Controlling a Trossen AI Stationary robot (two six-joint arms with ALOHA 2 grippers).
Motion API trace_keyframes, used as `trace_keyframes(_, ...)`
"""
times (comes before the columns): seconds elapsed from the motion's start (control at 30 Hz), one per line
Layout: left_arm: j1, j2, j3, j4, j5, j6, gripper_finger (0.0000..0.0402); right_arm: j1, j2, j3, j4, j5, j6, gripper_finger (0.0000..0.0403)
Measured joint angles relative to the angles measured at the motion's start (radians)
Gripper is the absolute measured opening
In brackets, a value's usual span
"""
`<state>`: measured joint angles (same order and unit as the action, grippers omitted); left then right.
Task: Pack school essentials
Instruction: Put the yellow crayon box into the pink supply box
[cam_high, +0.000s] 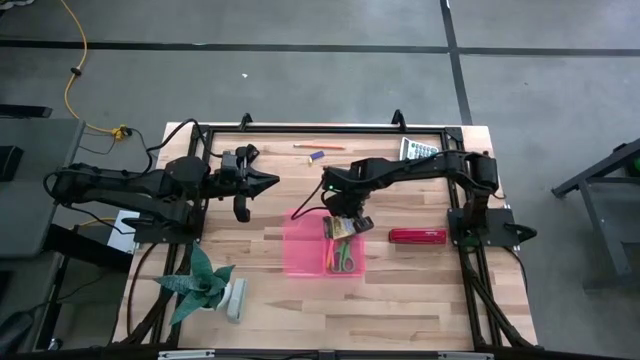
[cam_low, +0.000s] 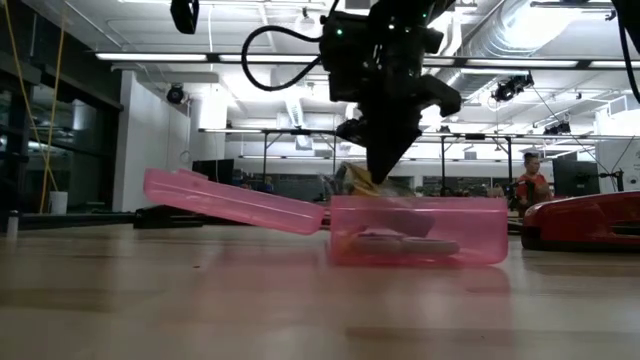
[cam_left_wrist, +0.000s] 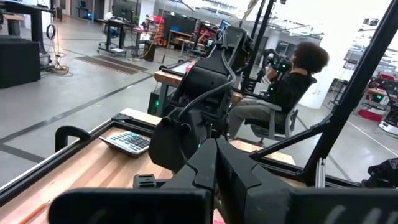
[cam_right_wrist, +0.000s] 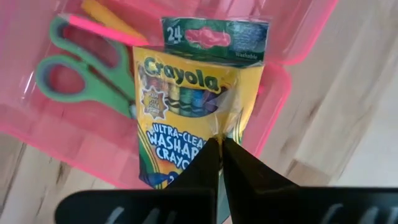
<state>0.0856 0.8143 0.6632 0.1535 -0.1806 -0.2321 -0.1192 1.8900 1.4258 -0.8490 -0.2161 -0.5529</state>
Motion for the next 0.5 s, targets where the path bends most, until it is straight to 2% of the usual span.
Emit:
trace_keyframes(0.33, 0.000, 0.000, 0.000, 0.000, -0.010, 0.000, 0.0000, -0.005, -0.003, 0.000, -0.126, -0.023, 0.059, 0.0000)
trace_keyframes(0.5, 0.000, 0.000, 0.000, 0.000, -0.010, 0.000, 0.0000, -0.009, -0.003, 0.001, -0.129, -0.024, 0.126, 0.0000)
